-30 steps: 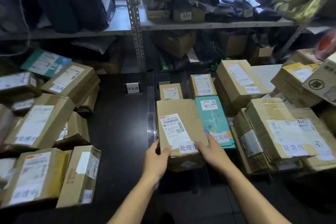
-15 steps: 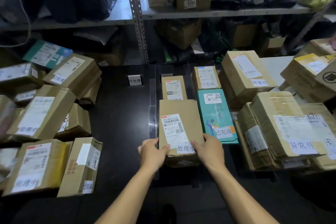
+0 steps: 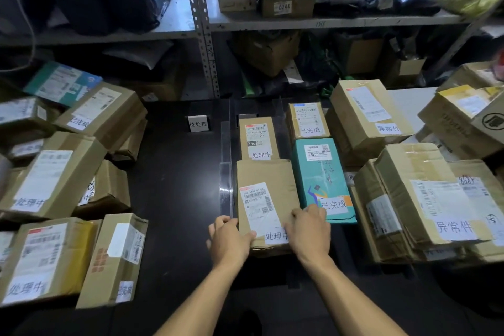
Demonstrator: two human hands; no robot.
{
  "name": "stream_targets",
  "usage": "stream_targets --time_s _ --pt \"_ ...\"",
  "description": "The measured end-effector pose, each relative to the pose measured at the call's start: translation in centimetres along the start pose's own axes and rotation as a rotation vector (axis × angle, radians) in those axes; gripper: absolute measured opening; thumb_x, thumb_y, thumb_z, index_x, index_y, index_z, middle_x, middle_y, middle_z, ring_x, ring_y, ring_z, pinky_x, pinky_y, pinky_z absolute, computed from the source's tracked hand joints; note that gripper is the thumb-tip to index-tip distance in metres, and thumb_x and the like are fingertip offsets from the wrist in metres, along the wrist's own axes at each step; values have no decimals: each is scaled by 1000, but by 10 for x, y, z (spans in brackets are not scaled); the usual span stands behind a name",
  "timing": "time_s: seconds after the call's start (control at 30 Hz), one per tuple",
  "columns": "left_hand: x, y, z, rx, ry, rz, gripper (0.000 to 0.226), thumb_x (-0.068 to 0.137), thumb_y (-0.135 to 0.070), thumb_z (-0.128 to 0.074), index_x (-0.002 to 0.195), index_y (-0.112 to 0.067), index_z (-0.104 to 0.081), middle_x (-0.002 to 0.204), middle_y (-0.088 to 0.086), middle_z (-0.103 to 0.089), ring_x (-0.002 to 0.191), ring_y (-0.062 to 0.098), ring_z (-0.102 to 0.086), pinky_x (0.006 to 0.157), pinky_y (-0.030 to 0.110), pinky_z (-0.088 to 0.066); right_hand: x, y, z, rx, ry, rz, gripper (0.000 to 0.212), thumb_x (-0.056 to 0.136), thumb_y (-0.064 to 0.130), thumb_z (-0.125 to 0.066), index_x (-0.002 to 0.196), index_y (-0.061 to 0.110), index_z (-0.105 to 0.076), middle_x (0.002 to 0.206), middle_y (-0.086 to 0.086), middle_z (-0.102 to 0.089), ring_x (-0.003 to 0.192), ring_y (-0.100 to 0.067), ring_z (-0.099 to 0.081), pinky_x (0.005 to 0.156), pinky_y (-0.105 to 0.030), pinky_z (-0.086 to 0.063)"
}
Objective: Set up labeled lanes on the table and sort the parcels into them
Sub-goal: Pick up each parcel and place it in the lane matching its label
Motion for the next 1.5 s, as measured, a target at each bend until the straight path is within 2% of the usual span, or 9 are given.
stream_targets --time_s 0.2,0.37,0.57,0.7,0.8,0.9,1.13,1.33,1.5 --pt "1 4 -2 108 -38 -12 50 87 -45 -66 130 -24 -55 140 -7 -42 130 17 -36 105 36 -37 -6 8 -9 -119 -20 75 28 93 44 -53 115 26 -56 114 0 -49 109 -24 -43 82 -36 -36" --pt "0 1 -1 -25 -43 -26 58 84 -25 -64 134 -29 -37 133 0 -50 124 24 -46 100 40 -44 -4 13 -9 -126 -16 115 33 93 48 -52 118 26 -56 114 -1 -47 109 -24 -42 84 -37 -36" --pt "3 -4 9 -69 -12 -43 64 84 -27 -64 140 -31 -34 133 2 -50 124 25 -47 98 42 -46 3 24 8 -23 -40 159 40 94 49 -51 127 26 -52 117 -2 -48 111 -25 -42 88 -38 -39" --pt "4 -4 29 -137 -62 -103 59 87 -33 -61 141 -29 -38 139 -1 -47 127 21 -45 99 35 -42 5 46 23 181 -46 247 47 96 46 -50 138 25 -47 128 -1 -49 119 -23 -44 91 -38 -39" --pt "8 -3 59 -175 -149 -140 51 91 -38 -60 138 -29 -43 140 -3 -47 127 18 -45 99 31 -40 9 79 37 364 -87 357 45 95 44 -52 137 26 -48 128 3 -52 119 -18 -49 94 -31 -40" --pt "9 6 97 -195 -250 -157 50 93 -39 -59 139 -32 -42 141 -7 -46 128 15 -45 99 30 -40 11 123 45 430 -131 467 43 93 43 -55 133 29 -50 126 7 -54 117 -12 -51 95 -26 -43" --pt "21 54 194 -252 -505 -57 45 94 -37 -58 137 -33 -44 139 -6 -49 127 14 -48 97 31 -44 2 231 50 468 -57 716 47 95 43 -54 138 26 -47 133 4 -51 122 -17 -49 98 -33 -44" --pt "39 111 243 -263 -542 45 42 93 -37 -59 132 -28 -49 133 -3 -53 123 19 -50 100 36 -43 -9 304 38 445 41 813 47 96 41 -54 138 22 -48 133 0 -51 122 -19 -49 97 -38 -46" --pt "67 159 283 -388 -531 146 31 94 -26 -60 124 -21 -56 129 0 -56 120 20 -53 95 32 -43 -9 356 9 477 208 775 45 95 42 -56 135 21 -51 122 1 -57 105 -15 -59 81 -26 -43"
Point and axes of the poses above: each hand's wrist, its own x-axis towards the middle knuckle, its own z-axis out of the back of the hand, y = z × x, the point moved 1 cm from there along x, towards the middle knuckle
